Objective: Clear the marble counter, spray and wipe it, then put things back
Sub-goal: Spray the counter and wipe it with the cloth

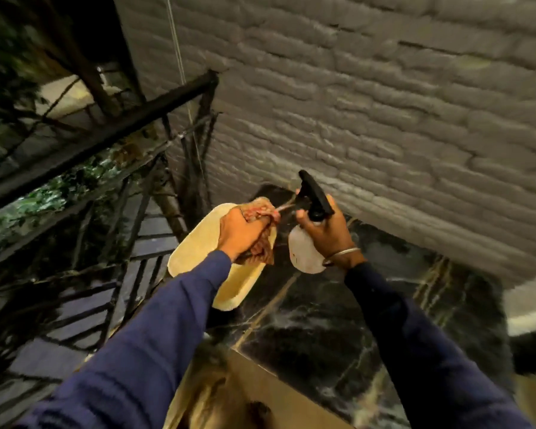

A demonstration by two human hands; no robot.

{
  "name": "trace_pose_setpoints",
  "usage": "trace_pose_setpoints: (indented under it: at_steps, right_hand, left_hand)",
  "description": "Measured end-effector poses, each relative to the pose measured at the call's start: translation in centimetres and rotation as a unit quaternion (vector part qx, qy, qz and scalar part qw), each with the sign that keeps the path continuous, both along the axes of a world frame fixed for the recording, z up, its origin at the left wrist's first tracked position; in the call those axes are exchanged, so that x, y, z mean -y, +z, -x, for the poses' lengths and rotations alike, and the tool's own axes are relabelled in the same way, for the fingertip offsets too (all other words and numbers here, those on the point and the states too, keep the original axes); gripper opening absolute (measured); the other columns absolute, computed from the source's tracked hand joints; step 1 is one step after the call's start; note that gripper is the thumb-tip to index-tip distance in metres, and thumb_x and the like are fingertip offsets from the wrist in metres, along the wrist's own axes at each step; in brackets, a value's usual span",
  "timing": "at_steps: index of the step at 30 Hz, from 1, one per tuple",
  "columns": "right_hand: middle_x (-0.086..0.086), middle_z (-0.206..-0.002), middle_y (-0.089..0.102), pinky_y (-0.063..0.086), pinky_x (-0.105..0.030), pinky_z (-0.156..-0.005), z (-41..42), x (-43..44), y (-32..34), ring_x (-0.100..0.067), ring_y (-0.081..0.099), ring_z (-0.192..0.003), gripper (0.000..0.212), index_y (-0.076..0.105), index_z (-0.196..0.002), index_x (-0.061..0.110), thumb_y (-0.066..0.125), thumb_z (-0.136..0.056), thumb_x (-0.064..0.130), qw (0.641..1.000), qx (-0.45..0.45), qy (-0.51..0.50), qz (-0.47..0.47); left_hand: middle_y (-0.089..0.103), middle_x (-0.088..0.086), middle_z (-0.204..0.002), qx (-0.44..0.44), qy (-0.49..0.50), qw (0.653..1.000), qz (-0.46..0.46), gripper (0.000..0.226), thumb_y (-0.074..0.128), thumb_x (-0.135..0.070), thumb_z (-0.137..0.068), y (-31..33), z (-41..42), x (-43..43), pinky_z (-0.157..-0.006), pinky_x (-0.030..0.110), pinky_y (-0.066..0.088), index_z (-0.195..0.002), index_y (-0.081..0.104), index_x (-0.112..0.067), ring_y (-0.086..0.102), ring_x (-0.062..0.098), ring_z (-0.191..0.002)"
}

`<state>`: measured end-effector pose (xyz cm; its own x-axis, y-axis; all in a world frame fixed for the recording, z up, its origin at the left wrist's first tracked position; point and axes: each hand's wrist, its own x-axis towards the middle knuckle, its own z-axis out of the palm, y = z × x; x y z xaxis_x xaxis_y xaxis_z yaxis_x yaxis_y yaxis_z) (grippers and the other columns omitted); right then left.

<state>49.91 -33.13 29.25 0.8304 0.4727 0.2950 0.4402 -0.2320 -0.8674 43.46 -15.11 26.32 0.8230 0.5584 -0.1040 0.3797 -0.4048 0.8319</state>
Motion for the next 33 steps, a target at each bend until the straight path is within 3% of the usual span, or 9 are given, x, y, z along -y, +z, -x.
trace_pose_setpoints:
  at_steps: [6, 10, 15, 18, 20, 23, 28, 30, 33]
  right_hand:
    - [-0.013, -0.124, 0.064, 0.055, -0.032, -0.063, 5.1, 10.5, -0.2, -0.02, 0.063, -0.062, 0.036, 0.052, -0.13, 0.004, 0.056, -0.094, 0.004, 0.992, -0.074, -0.076, -0.075]
    - [-0.007, -0.095, 0.07, 0.051, -0.029, -0.06, 8.1, 16.9, -1.8, -0.004, 0.06, -0.057, 0.02, 0.062, -0.11, 0.012, 0.065, -0.09, 0.012, 0.979, -0.083, -0.184, -0.023]
    - [0.0, -0.089, 0.069, 0.056, -0.036, -0.069, 10.2, 24.8, -3.4, -0.011, 0.064, -0.07, 0.019, 0.06, -0.099, 0.033, 0.071, -0.084, 0.031, 0.96, -0.103, -0.259, 0.033]
    - [0.005, -0.085, 0.066, 0.055, -0.033, -0.069, 10.6, 28.3, -3.9, -0.006, 0.061, -0.068, 0.02, 0.062, -0.105, 0.028, 0.068, -0.086, 0.03, 0.952, -0.103, -0.285, 0.039]
    - [0.007, -0.091, 0.068, 0.055, -0.03, -0.07, 10.4, 31.3, -4.6, -0.006, 0.063, -0.072, 0.029, 0.061, -0.117, 0.03, 0.066, -0.088, 0.032, 0.948, -0.111, -0.296, 0.047]
    - [0.005, -0.091, 0.069, 0.054, -0.027, -0.065, 10.1, 34.5, -5.5, -0.003, 0.064, -0.071, 0.032, 0.06, -0.12, 0.033, 0.065, -0.088, 0.035, 0.943, -0.122, -0.307, 0.045]
    - [0.003, -0.087, 0.07, 0.051, -0.018, -0.059, 8.9, 39.8, -7.1, -0.004, 0.066, -0.068, 0.02, 0.061, -0.104, 0.03, 0.059, -0.089, 0.043, 0.917, -0.171, -0.36, 0.019]
    - [0.003, -0.085, 0.069, 0.053, -0.024, -0.06, 8.2, 41.5, -8.1, -0.008, 0.066, -0.069, 0.022, 0.061, -0.099, 0.032, 0.055, -0.088, 0.05, 0.91, -0.176, -0.374, 0.017]
    - [0.005, -0.091, 0.07, 0.058, -0.029, -0.07, 7.1, 43.5, -9.1, -0.009, 0.068, -0.079, 0.036, 0.063, -0.102, 0.025, 0.051, -0.086, 0.055, 0.906, -0.191, -0.378, 0.014]
  left_hand:
    - [0.071, -0.005, -0.11, 0.026, -0.117, 0.992, 0.032, 0.027, 0.07, -0.023, -0.085, 2.1, 0.6, 8.1, -0.083, 0.017, 0.043, -0.111, 0.074, -0.015, 0.064, 0.012, -0.106]
    - [0.074, -0.003, -0.109, -0.018, -0.138, 0.985, 0.098, 0.04, 0.074, -0.042, -0.075, 0.8, 0.2, 12.5, -0.096, 0.033, 0.053, -0.107, 0.074, -0.019, 0.068, 0.016, -0.105]
    - [0.065, 0.001, -0.064, -0.094, -0.212, 0.93, 0.286, 0.019, 0.07, -0.027, -0.085, 0.9, -1.6, 19.5, -0.046, 0.017, 0.049, -0.096, 0.071, -0.011, 0.06, 0.01, -0.046]
    - [0.054, 0.0, -0.051, -0.156, -0.259, 0.888, 0.348, 0.024, 0.058, -0.018, -0.094, -0.2, -2.8, 23.1, -0.036, 0.014, 0.039, -0.072, 0.064, -0.012, 0.047, 0.009, -0.034]
    - [0.064, 0.006, -0.061, -0.168, -0.241, 0.886, 0.359, 0.016, 0.069, -0.022, -0.085, -2.2, -4.3, 25.9, -0.043, 0.02, 0.049, -0.079, 0.067, -0.008, 0.058, 0.015, -0.044]
    - [0.073, 0.019, -0.099, -0.158, -0.19, 0.919, 0.308, 0.089, 0.089, -0.045, -0.041, -7.4, -7.4, 28.6, -0.072, 0.042, 0.062, -0.114, 0.063, -0.001, 0.074, 0.028, -0.08]
    - [0.07, 0.019, -0.108, -0.174, -0.162, 0.929, 0.285, 0.11, 0.086, -0.055, -0.03, -11.2, -10.4, 34.1, -0.081, 0.046, 0.061, -0.12, 0.055, 0.0, 0.072, 0.031, -0.09]
    - [0.069, 0.016, -0.108, -0.183, -0.176, 0.929, 0.269, 0.099, 0.089, -0.057, -0.039, -10.5, -10.7, 36.2, -0.085, 0.047, 0.059, -0.113, 0.056, 0.001, 0.071, 0.032, -0.094]
    - [0.064, 0.015, -0.107, -0.188, -0.183, 0.938, 0.228, 0.049, 0.08, -0.035, -0.076, -8.9, -10.9, 39.3, -0.092, 0.04, 0.055, -0.106, 0.053, -0.008, 0.066, 0.03, -0.101]
